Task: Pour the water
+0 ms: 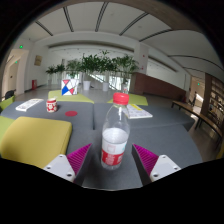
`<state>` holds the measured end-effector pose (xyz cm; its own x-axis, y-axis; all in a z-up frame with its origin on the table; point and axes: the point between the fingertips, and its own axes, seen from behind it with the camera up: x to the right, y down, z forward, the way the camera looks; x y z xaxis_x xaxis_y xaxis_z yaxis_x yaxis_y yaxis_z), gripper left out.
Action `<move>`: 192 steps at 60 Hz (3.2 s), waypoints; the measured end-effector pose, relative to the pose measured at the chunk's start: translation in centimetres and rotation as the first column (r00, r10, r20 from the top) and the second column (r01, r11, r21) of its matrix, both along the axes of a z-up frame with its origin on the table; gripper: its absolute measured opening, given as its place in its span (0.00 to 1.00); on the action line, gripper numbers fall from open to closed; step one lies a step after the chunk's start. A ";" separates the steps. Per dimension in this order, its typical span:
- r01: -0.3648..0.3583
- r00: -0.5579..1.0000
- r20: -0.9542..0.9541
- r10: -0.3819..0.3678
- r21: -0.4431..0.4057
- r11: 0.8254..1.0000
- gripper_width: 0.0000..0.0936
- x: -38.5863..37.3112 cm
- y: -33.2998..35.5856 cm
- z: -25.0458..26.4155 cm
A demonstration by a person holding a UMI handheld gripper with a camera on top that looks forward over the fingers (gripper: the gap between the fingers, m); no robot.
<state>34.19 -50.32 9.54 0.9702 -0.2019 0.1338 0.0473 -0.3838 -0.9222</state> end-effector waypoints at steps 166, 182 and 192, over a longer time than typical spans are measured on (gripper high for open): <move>-0.200 0.979 -0.007 0.202 0.092 0.975 0.35 -21.4 47.1 4.3; -0.202 0.979 -0.010 0.203 0.062 0.978 0.36 -21.0 46.3 -1.0; -0.190 0.981 -0.035 0.193 0.071 0.979 0.52 -20.5 45.5 -1.3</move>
<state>13.73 -4.80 8.28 0.9962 -0.0194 0.0852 0.0751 -0.3082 -0.9483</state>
